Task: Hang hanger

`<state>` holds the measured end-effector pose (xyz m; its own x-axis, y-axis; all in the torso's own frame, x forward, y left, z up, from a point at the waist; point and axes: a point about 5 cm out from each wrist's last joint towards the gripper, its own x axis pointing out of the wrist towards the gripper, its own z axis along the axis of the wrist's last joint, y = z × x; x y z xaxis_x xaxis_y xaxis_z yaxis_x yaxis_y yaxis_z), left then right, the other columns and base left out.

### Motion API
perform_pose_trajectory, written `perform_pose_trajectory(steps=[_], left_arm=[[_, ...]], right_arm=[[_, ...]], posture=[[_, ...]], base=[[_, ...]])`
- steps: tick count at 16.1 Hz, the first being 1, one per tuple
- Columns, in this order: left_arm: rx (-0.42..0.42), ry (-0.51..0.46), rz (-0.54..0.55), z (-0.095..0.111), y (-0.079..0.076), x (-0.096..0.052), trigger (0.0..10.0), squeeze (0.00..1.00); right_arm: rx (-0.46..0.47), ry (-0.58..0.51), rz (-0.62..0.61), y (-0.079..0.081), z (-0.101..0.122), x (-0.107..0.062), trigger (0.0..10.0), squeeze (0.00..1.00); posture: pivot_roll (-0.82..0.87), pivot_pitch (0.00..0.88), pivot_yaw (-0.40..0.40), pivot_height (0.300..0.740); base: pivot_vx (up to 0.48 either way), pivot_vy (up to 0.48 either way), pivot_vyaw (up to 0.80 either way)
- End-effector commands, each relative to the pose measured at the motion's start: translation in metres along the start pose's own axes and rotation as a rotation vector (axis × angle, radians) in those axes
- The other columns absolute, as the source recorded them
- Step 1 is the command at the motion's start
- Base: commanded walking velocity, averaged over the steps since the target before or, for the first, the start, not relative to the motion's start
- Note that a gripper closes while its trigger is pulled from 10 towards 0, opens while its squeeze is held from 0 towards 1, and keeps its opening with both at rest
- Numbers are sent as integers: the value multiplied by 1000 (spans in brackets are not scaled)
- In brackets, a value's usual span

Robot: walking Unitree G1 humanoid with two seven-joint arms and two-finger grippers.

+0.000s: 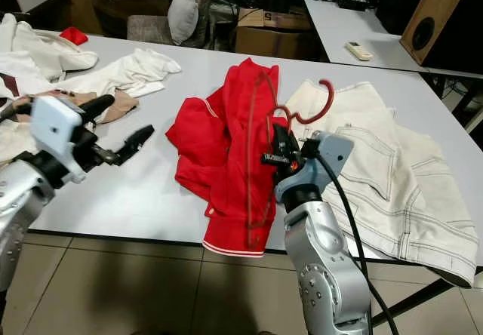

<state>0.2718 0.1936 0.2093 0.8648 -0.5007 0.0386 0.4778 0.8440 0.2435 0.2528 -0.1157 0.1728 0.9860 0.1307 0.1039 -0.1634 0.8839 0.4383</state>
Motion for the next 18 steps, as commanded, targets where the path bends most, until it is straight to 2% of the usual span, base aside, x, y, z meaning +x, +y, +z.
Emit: perform_pose_trajectory(steps=[1,2,3,4,5,6,7,8,9,12,13,14,15,17,18], left_arm=[[-80,-31,-17,2,-3,0,10000,1000],[-146,-45,-5,-2,-8,-1,10000,1000],[-163,-50,1,-4,-9,0,10000,1000],[-220,-72,20,-6,-13,0,10000,1000],[-248,-79,40,-8,-16,1,10000,1000],[-237,-74,53,-10,-19,3,10000,1000],[-214,-65,87,-12,-23,7,10000,580],[-199,-72,99,-10,-23,8,10000,59],[-126,-49,155,-12,-20,13,10000,0],[-102,-26,160,-12,-22,18,10000,0],[-97,-1,188,-16,-21,20,10000,0],[-88,28,204,-22,-23,21,10000,0],[-79,41,202,-24,-25,22,10000,0],[-79,37,204,-23,-27,23,10000,0],[-72,37,224,-22,-23,23,10000,0]], right_arm=[[19,-54,-28,-4,12,3,10000,0],[-21,-65,-52,-12,18,5,10000,0],[-34,-69,-61,-14,20,6,10000,0],[-49,-77,-84,-23,29,9,10000,0],[-67,-109,-76,-27,40,11,10000,0],[-94,-153,-83,-31,50,13,10000,0],[-187,-163,-113,-38,58,14,10000,0],[-214,-143,-130,-40,58,14,10000,0],[-237,-120,-118,-40,56,14,10000,0],[-251,-77,-66,-34,52,11,10000,0],[-300,-83,-68,-30,53,14,10000,0],[-304,-125,-54,-26,57,16,10000,0],[-242,-154,-16,-21,61,15,10000,0],[-238,-168,-41,-22,63,15,10000,0],[-168,-171,-23,-19,60,16,10000,0]], posture=[[-80,0,-56,740],[-79,0,-55,740],[-78,0,-56,740],[-77,0,-57,740],[-73,0,-56,740],[-71,0,-55,740],[-74,0,-52,740],[-77,0,-49,740],[-77,0,-44,740],[-74,0,-37,740],[-81,0,-22,740],[-82,0,-20,740],[-79,0,-24,740],[-77,0,-28,740],[-75,0,-31,740]], base=[[0,0,0],[0,0,0],[0,0,0],[0,0,0],[0,0,0],[0,0,0],[0,0,0],[0,0,0],[0,0,0],[0,320,0],[0,480,0],[0,461,0],[0,480,0],[0,480,0],[0,480,0]])
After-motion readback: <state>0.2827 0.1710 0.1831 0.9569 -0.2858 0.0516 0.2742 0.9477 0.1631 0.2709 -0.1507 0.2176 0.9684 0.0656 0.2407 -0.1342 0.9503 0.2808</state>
